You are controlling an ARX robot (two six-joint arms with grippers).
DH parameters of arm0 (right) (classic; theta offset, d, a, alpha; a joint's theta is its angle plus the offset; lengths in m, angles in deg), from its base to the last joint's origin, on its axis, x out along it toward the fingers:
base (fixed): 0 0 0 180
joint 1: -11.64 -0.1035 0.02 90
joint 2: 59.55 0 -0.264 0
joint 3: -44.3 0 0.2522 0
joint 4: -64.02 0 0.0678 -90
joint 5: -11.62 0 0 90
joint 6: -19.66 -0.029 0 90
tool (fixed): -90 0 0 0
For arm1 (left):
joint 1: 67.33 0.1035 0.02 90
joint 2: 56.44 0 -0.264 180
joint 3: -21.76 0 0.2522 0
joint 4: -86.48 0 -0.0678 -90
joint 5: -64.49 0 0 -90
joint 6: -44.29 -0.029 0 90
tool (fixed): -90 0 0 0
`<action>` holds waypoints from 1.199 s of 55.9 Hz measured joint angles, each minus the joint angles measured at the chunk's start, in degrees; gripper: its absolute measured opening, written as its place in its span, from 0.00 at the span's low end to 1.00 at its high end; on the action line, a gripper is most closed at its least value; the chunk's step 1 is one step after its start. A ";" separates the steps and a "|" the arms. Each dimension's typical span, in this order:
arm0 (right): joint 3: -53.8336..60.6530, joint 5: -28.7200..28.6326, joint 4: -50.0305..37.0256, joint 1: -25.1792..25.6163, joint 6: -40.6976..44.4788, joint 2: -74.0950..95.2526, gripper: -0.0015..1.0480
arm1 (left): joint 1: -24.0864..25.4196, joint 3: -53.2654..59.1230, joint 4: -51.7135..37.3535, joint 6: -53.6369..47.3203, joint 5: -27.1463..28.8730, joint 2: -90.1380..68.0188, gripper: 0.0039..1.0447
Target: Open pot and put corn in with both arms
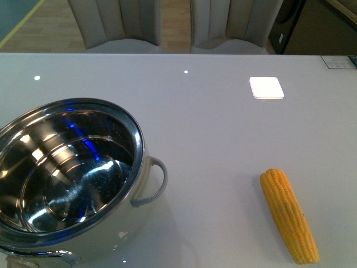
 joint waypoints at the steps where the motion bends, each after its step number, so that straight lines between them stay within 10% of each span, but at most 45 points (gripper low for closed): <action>1: 0.00 0.00 0.00 0.00 0.00 0.00 0.91 | 1.40 0.02 -0.92 -0.20 -0.33 -1.18 0.39; 17: 0.00 0.00 0.00 0.00 0.00 0.00 0.91 | 12.46 -0.39 -13.68 -0.48 -0.98 -21.38 0.39; 60: 0.00 -0.02 0.00 0.00 0.00 0.00 0.91 | 8.74 -9.05 -21.16 0.15 -0.63 -45.09 0.39; 67: 0.00 0.02 0.00 0.00 0.00 -0.09 0.91 | 5.16 -24.74 -19.19 1.84 -0.85 -56.54 0.39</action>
